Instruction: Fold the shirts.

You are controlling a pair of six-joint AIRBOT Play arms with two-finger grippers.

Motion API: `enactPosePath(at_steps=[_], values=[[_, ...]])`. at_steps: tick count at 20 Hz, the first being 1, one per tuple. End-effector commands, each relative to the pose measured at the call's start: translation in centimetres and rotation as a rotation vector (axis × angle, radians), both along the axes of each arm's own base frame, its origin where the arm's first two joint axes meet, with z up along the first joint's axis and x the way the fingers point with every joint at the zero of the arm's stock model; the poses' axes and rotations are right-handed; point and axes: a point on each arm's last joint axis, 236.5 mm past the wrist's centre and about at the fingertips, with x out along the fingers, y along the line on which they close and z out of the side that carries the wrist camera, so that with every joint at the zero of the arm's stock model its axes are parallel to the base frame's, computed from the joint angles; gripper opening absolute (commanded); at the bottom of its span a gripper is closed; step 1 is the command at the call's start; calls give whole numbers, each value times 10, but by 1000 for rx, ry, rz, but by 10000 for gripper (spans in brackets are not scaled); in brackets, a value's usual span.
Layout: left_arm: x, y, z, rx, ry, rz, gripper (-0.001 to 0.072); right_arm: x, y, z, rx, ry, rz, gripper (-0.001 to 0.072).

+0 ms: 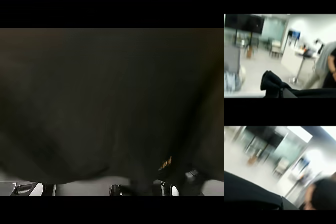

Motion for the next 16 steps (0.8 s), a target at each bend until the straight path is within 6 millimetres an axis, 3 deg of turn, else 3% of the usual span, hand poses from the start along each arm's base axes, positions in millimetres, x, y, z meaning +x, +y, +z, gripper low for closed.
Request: enactPosePath(at_steps=[1,3,5,7,9,12,14,16], values=[[86,11,-135,14,415,-51,22,110,-14,-111,54,378,-34,44],[129,22,-221,-16,610,-64,23,194,-17,-193,119,557,-37,43],[167,32,-311,-49,780,-62,24,262,-15,-271,220,661,-41,45],[192,36,-395,-96,946,-64,25,304,-2,-353,368,788,-26,47],[204,31,-463,-159,1087,-92,25,322,19,-418,523,907,6,47],[205,18,-533,-199,1231,-122,25,333,49,-482,656,1034,74,46],[200,6,-560,-199,1291,-146,25,330,60,-512,697,1111,88,46],[198,-5,-565,-189,1306,-165,31,328,63,-523,711,1141,92,47]])
